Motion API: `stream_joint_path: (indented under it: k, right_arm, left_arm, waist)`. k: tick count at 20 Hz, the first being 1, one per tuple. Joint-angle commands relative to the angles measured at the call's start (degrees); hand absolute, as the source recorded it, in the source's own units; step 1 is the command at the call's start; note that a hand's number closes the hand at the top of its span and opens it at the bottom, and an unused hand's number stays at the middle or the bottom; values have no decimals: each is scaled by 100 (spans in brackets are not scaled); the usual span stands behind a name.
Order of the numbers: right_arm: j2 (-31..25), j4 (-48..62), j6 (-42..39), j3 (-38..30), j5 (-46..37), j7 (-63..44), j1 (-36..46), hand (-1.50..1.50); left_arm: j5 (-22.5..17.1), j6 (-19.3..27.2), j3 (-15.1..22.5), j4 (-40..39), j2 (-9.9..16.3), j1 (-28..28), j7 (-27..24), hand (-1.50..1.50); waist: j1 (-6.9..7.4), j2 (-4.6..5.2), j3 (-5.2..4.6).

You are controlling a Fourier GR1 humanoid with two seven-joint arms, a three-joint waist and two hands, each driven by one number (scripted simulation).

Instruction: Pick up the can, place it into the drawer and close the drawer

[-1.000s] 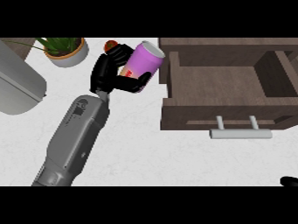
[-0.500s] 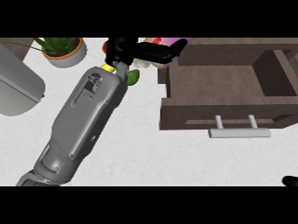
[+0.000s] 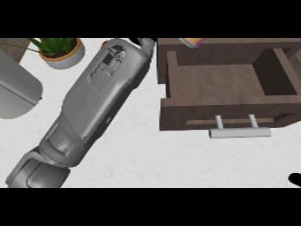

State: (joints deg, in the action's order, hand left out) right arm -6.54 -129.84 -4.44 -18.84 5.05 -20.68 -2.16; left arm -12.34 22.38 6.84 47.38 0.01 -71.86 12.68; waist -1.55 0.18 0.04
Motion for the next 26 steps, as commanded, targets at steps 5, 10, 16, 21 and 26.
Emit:
stream_joint_path:
  k: [5,10,16,21,26]
  right_arm:
    - [-238,75,45,-89,126,-253,421,-150]
    - [77,-71,22,227,-69,-5,102,-150]
    - [-184,219,20,103,-16,-122,485,-150]
    - [-129,-44,-20,259,-37,-154,394,-150]
    - [-198,248,64,304,-171,-170,715,-150]
  left_arm:
    - [-426,-12,38,-1416,-1,-1161,-140,150]
    - [-972,572,859,-1753,-1,-1292,-367,150]
    - [-1040,705,799,-2519,-1,-1956,-538,150]
    - [-1305,1197,1020,-2702,-1,-1868,-705,-150]
    - [-1459,1464,1211,-2834,-1,-2133,-637,-150]
  waist:
    - [-84,45,2]
    - [-251,51,9]
    - [-339,116,14]
    - [-465,118,16]
    - [-465,127,19]
